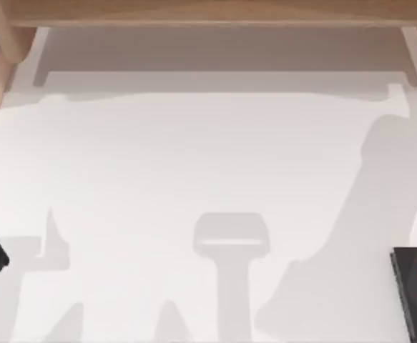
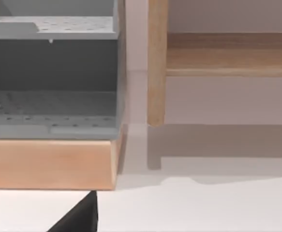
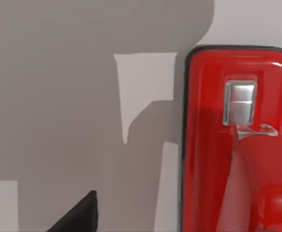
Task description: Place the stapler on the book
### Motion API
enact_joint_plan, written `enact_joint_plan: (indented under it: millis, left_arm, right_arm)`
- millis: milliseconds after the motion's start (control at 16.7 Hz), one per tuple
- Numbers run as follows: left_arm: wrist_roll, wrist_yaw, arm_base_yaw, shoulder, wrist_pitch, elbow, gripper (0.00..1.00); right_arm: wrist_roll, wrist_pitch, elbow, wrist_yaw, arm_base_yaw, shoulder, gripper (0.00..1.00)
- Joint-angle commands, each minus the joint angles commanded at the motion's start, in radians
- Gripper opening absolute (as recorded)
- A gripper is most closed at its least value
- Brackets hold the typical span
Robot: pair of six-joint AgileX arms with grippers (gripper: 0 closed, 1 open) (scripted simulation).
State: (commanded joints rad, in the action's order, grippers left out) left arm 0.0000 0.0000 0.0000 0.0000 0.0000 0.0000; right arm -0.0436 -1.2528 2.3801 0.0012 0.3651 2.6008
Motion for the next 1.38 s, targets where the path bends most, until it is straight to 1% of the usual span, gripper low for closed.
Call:
enact_joint_plan:
  millis: [300,1080,1140,1380]
  left_arm:
    - [0.000,0.000,0.000,0.000,0.000,0.000,1.00]
    - [0.000,0.000,0.000,0.000,0.000,0.000,1.00]
    - [0.000,0.000,0.000,0.000,0.000,0.000,1.00]
    - [0.000,0.000,0.000,0.000,0.000,0.000,1.00]
  right_arm:
    - [0.002,0.015,0.000,0.000,-0.004,0.012,1.00]
    - [0.002,0.015,0.000,0.000,-0.004,0.012,0.02]
    - [0.002,0.015,0.000,0.000,-0.004,0.012,0.00]
    - [0.002,0.015,0.000,0.000,-0.004,0.012,0.00]
